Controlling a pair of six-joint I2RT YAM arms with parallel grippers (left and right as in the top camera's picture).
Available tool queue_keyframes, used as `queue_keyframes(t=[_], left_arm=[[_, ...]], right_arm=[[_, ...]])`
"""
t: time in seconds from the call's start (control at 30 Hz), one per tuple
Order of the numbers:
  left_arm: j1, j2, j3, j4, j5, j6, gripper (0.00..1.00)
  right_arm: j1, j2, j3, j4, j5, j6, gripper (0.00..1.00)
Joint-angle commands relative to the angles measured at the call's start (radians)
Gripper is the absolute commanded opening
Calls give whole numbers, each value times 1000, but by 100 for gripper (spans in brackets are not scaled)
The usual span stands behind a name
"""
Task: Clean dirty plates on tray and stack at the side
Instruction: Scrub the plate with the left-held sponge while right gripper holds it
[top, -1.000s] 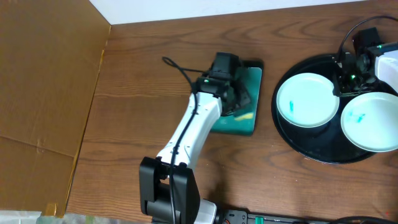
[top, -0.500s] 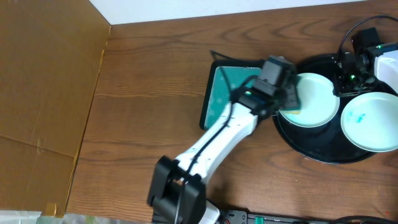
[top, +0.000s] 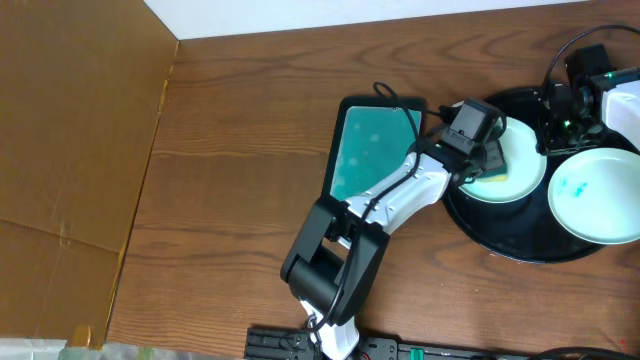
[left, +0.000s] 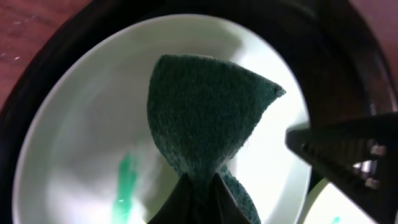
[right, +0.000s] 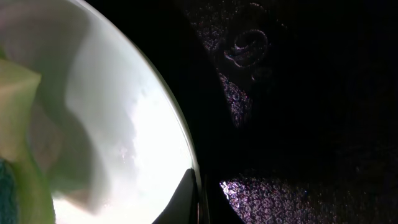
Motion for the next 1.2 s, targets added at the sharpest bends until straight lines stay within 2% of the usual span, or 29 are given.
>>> queue_keyframes(t=[0.0, 0.23, 0.43, 0.6, 0.8, 0.87, 0.97, 1.07, 1.17], left_arm=[[-11, 6, -5, 3, -68, -30, 7], [-19, 86, -5, 30, -90, -90, 7], [-6, 144, -5, -16, -144, -28, 7], [43, 121, -5, -153, -315, 22, 7], [77, 15, -4, -171, -325, 61, 7], [74, -34, -3, -160, -311, 61, 7], [66, -91, -3, -122, -202, 35, 7], [58, -95, -3, -69, -85, -27, 7], [39, -71, -3, -37, -43, -69, 7]], right_arm=[[2, 11, -1, -7, 97, 7, 1], [2, 11, 0, 4, 101, 6, 1], [2, 11, 0, -2, 146, 7, 1], [2, 11, 0, -17, 227, 6, 1], [2, 11, 0, -25, 231, 7, 1], [2, 11, 0, -26, 231, 7, 1], [2, 11, 0, -26, 231, 7, 1], [2, 11, 0, -26, 231, 7, 1], [2, 11, 0, -27, 230, 19, 1]])
